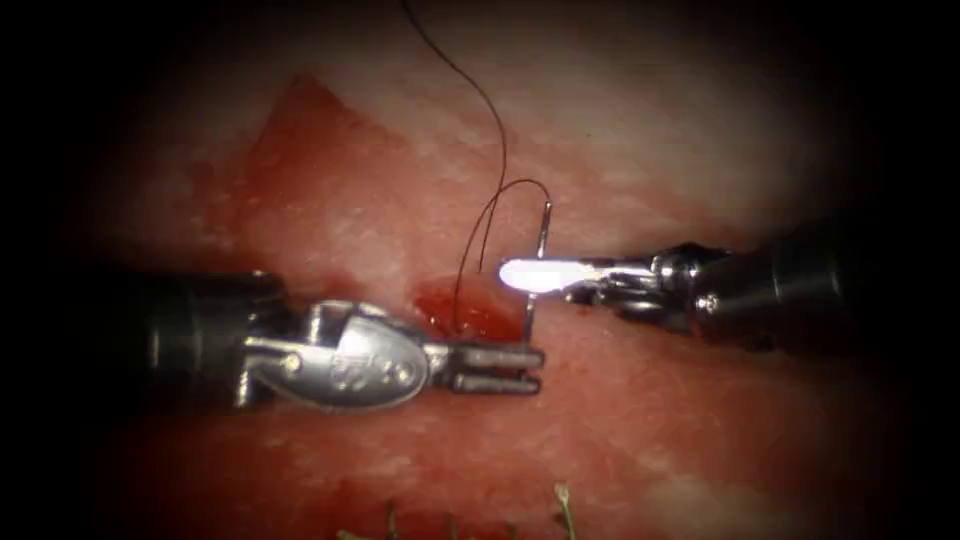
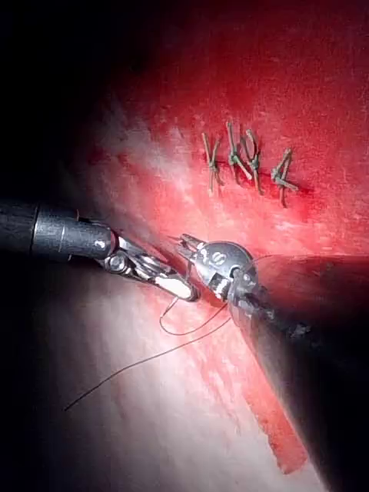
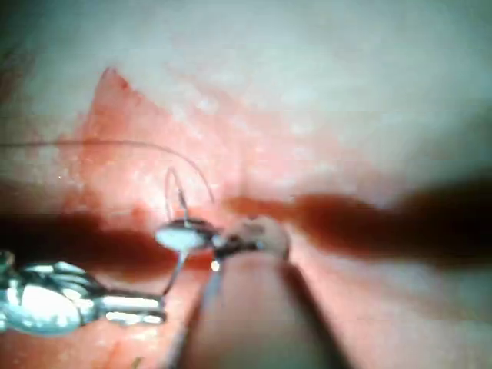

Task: Wound Closure

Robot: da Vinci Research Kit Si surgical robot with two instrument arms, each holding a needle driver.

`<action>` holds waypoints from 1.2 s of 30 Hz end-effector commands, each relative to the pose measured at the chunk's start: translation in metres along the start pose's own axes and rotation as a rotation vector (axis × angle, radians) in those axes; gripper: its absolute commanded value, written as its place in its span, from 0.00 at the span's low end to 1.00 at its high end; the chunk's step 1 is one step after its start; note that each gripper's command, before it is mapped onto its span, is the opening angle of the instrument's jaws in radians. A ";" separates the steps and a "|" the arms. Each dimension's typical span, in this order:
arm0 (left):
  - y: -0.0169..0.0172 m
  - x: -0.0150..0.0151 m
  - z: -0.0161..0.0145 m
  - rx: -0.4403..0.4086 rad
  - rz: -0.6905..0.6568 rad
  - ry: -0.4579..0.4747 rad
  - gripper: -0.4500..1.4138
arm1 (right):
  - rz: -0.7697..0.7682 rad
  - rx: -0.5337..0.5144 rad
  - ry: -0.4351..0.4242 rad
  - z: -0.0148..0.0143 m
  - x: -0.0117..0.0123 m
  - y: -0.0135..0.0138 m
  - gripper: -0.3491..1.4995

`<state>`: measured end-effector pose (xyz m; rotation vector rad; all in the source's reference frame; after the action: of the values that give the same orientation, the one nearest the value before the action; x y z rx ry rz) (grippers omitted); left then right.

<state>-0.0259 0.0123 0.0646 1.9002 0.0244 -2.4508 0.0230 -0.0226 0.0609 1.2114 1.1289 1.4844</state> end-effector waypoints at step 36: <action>0.0000 -0.0105 -0.0028 0.011 -0.870 -0.380 0.00 | -0.629 -0.082 0.047 -0.0001 0.0005 -0.0006 0.00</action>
<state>-0.0201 0.0132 0.0740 1.5723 1.0116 -3.2909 0.0225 -0.0209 0.0598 0.6638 1.3154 1.0570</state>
